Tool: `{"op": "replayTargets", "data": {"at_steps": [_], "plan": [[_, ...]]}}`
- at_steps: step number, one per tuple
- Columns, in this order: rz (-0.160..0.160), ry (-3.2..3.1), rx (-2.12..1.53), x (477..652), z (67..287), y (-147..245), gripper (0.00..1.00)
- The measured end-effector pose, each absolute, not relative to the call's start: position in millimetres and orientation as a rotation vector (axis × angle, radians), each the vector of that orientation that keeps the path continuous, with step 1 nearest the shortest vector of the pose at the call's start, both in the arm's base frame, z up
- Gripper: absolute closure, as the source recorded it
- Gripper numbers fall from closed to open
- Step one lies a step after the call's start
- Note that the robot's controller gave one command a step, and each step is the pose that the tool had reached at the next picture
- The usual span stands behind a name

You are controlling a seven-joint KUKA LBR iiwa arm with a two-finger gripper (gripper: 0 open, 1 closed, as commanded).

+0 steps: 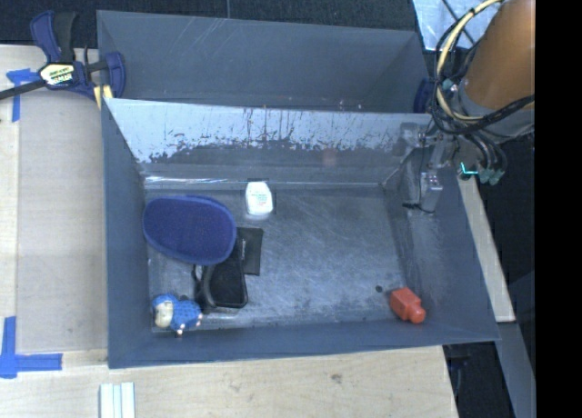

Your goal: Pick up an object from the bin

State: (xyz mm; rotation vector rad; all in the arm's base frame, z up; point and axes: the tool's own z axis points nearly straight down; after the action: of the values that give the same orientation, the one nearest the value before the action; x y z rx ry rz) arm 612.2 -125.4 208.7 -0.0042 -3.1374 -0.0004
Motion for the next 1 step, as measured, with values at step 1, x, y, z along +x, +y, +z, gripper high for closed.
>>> {"op": "replayTargets", "data": {"at_steps": [1], "plan": [[-0.004,-3.083,0.584,543.3,87.1,-94.1,0.0]]}}
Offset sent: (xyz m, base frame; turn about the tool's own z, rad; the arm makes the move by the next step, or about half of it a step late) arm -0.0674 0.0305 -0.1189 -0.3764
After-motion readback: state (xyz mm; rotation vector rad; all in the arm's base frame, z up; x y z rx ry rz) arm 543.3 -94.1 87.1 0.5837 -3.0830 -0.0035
